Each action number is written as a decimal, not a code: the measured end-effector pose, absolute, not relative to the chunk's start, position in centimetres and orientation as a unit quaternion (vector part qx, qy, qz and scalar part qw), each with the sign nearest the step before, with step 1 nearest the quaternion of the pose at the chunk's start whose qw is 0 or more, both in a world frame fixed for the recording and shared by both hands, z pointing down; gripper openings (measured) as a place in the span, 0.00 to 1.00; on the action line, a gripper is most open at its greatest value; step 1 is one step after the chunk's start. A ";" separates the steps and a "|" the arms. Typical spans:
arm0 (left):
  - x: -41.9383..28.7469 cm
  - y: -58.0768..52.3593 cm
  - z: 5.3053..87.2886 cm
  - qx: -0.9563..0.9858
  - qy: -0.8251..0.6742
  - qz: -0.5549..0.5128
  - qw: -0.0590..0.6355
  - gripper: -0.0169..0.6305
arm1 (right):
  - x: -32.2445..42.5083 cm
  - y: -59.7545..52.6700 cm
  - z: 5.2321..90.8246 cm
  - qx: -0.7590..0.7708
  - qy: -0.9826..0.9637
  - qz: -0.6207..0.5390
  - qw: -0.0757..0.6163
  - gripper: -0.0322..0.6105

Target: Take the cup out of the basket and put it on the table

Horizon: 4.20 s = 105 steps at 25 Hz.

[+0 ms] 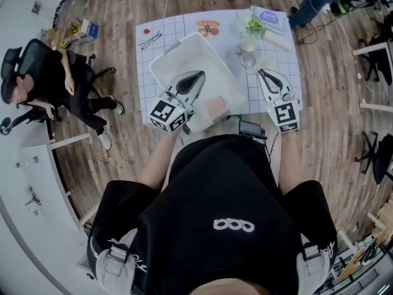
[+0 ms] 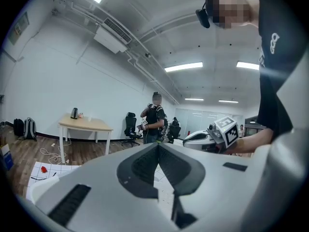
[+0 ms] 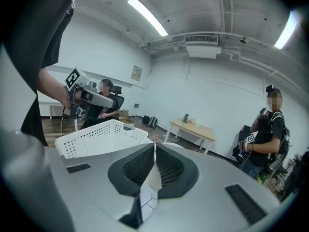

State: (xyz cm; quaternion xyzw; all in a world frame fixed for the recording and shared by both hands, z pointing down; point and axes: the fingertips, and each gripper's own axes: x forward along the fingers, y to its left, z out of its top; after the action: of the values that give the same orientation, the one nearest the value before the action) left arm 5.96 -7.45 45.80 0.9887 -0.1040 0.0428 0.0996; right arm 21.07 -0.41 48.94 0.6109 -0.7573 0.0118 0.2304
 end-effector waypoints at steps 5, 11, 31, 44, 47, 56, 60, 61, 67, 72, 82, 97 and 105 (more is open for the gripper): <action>6.3 -7.2 46.4 0.988 -0.102 0.053 0.103 0.04 | 21.5 -0.8 52.8 0.609 -0.755 0.023 0.242 0.10; 6.9 -6.7 47.1 0.987 -0.102 0.063 0.110 0.04 | 21.9 -1.0 60.5 0.609 -0.747 0.043 0.263 0.10; 9.1 -6.2 49.4 0.977 -0.145 0.098 0.122 0.04 | 21.0 -2.9 75.0 0.551 -0.770 0.069 0.314 0.10; 9.0 -6.4 49.8 0.976 -0.146 0.105 0.122 0.04 | 19.9 -1.4 76.5 0.541 -0.778 0.100 0.304 0.10; 9.0 -6.5 49.6 0.976 -0.144 0.105 0.122 0.04 | 19.6 -1.2 76.7 0.538 -0.779 0.109 0.303 0.10; 8.9 -6.3 49.6 0.978 -0.138 0.102 0.122 0.04 | 19.7 -0.5 76.8 0.530 -0.779 0.118 0.313 0.11; 8.6 -6.4 49.5 0.978 -0.138 0.098 0.122 0.04 | 19.8 0.2 76.1 0.527 -0.781 0.118 0.314 0.11; 8.5 -6.4 49.5 0.978 -0.138 0.098 0.122 0.04 | 19.8 0.5 75.9 0.526 -0.781 0.118 0.314 0.11; 7.9 -6.6 49.3 0.978 -0.141 0.090 0.123 0.04 | 20.7 2.0 73.3 0.537 -0.777 0.108 0.311 0.11; 6.9 -7.2 48.9 0.978 -0.148 0.080 0.124 0.04 | 23.5 3.1 67.1 0.592 -0.750 0.101 0.278 0.10; 2.8 -8.7 48.5 0.974 -0.182 0.054 0.126 0.04 | 18.6 -1.4 52.9 0.586 -0.782 0.068 0.203 0.09; -8.5 -10.6 47.7 0.948 -0.289 0.013 0.129 0.04 | 2.6 -7.8 49.9 0.426 -0.878 0.090 0.196 0.09; -10.5 -10.5 47.7 0.943 -0.305 0.007 0.130 0.04 | 1.7 -8.0 52.7 0.387 -0.879 0.116 0.254 0.09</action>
State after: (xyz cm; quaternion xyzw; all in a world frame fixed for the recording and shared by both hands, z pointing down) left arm -10.52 -10.47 47.73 0.9434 -0.3051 0.0066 0.1296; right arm 1.68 -7.97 52.69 0.3872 -0.8788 0.1156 0.2537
